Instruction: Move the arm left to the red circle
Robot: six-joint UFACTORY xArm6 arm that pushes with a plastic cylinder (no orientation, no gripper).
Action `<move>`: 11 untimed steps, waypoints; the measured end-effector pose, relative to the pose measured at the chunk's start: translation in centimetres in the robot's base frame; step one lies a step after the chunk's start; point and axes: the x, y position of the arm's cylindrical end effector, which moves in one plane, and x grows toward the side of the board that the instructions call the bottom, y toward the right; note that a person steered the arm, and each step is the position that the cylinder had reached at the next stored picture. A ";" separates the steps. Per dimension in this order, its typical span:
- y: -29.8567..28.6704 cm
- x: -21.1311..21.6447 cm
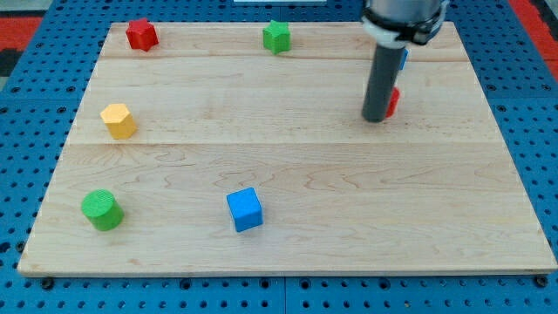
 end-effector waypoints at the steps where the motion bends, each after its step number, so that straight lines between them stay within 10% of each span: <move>1: 1.7 -2.3; 3: 7.5 -0.9; 11: -0.6 3.4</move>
